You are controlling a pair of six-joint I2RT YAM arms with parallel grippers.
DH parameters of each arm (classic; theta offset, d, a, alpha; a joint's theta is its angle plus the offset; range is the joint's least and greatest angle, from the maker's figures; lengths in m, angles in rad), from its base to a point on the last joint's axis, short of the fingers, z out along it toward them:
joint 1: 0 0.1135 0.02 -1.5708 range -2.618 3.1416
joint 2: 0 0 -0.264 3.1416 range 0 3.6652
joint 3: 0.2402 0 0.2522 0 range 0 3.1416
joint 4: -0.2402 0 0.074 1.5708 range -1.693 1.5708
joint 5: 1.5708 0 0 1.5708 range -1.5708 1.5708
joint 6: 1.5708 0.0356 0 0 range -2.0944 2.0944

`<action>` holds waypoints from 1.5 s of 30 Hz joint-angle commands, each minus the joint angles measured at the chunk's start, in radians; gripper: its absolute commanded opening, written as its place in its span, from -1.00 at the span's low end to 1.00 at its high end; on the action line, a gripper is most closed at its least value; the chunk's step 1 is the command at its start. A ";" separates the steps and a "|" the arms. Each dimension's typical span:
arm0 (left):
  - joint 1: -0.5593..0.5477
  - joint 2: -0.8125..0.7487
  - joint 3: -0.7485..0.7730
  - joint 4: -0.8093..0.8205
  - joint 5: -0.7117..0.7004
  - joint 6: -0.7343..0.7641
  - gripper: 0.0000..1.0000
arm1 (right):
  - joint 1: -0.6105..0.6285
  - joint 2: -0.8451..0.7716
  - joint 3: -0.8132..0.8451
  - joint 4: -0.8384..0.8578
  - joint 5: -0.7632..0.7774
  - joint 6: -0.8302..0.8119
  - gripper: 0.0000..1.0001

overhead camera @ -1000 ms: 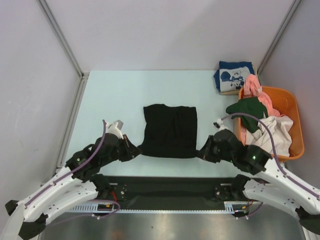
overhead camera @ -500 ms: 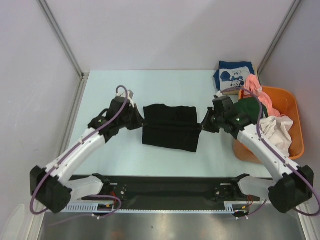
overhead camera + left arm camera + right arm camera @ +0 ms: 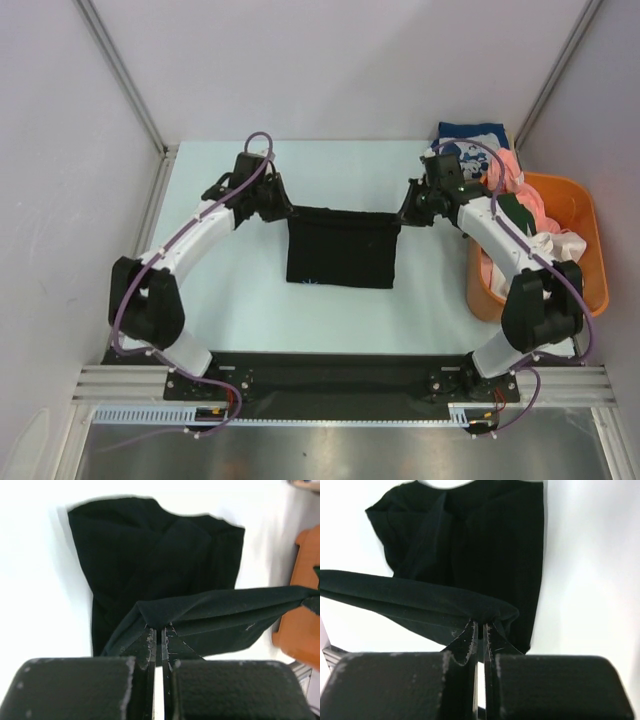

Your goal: Fold and stack the t-shirts

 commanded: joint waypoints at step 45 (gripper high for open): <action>0.170 -0.675 -0.375 -0.233 -0.136 0.291 0.72 | -0.117 0.507 -0.149 0.672 -0.390 0.048 0.77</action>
